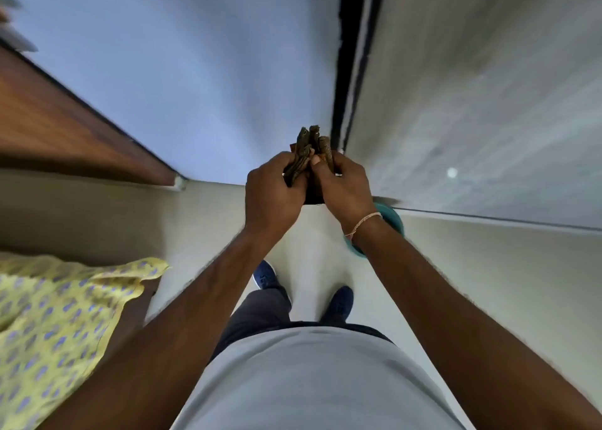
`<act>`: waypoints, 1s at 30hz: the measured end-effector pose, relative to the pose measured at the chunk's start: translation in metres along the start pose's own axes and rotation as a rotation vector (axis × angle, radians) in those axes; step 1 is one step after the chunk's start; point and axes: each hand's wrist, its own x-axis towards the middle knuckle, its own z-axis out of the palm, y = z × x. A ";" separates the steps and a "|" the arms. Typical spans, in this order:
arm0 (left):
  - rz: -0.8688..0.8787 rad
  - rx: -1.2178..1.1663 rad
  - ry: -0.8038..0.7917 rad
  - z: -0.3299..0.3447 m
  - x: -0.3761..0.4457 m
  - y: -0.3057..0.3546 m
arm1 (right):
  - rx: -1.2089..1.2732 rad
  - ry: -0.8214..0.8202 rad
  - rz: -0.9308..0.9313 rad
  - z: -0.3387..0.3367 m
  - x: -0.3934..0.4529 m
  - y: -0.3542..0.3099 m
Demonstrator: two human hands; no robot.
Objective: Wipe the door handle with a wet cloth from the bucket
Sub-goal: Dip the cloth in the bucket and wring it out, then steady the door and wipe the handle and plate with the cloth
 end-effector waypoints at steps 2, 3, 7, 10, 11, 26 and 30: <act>-0.078 0.025 0.093 -0.032 -0.004 -0.019 | -0.027 -0.093 -0.036 0.035 -0.005 -0.008; -0.117 0.041 0.154 -0.046 -0.004 -0.027 | -0.035 -0.118 -0.043 0.049 -0.007 -0.012; -0.274 0.086 0.314 -0.116 0.000 -0.068 | -0.080 -0.226 -0.077 0.120 -0.012 -0.033; -0.312 0.013 0.247 -0.156 0.005 -0.098 | -0.107 -0.364 -0.108 0.182 -0.025 -0.055; -0.324 0.001 0.239 -0.170 0.008 -0.108 | -0.106 -0.395 -0.103 0.205 -0.029 -0.062; -0.575 -0.483 0.372 -0.384 0.044 -0.254 | -0.111 -0.478 0.065 0.441 -0.028 -0.104; -0.614 -0.833 0.300 -0.421 0.069 -0.275 | 0.004 -0.615 0.208 0.480 -0.009 -0.121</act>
